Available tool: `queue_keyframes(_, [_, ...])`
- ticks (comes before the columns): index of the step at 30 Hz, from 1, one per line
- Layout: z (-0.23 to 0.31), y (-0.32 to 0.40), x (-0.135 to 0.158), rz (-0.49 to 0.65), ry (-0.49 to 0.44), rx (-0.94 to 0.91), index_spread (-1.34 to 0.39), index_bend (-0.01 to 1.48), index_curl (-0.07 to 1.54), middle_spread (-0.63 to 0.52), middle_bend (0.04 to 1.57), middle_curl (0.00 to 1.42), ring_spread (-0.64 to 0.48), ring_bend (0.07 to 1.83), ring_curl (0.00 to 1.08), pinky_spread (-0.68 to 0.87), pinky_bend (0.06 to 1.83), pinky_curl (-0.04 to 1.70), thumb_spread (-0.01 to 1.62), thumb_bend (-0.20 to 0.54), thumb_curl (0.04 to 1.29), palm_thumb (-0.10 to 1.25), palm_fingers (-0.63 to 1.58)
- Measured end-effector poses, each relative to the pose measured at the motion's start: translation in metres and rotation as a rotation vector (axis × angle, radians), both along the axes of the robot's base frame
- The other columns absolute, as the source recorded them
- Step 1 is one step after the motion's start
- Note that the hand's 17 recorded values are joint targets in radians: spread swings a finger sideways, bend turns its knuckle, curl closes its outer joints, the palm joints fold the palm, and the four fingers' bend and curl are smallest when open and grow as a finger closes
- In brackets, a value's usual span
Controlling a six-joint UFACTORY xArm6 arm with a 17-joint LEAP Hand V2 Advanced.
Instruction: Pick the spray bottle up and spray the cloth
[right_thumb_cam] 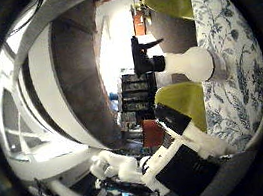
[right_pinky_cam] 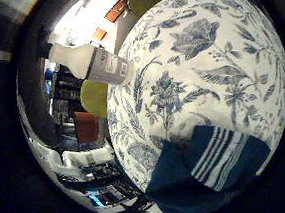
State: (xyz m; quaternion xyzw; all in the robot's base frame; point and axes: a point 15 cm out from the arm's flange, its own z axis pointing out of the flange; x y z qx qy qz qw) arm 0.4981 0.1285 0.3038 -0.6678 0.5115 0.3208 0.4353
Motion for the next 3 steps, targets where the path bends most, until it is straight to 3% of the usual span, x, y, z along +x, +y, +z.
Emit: queue_keyframes(3, [0.025,-0.017,-0.008,-0.008,-0.032,0.005,-0.26,0.16,0.28,0.08,0.24,0.36,0.13,0.39,0.29,0.38,0.37,0.30,1.03,-0.021,0.42,0.72,0.16])
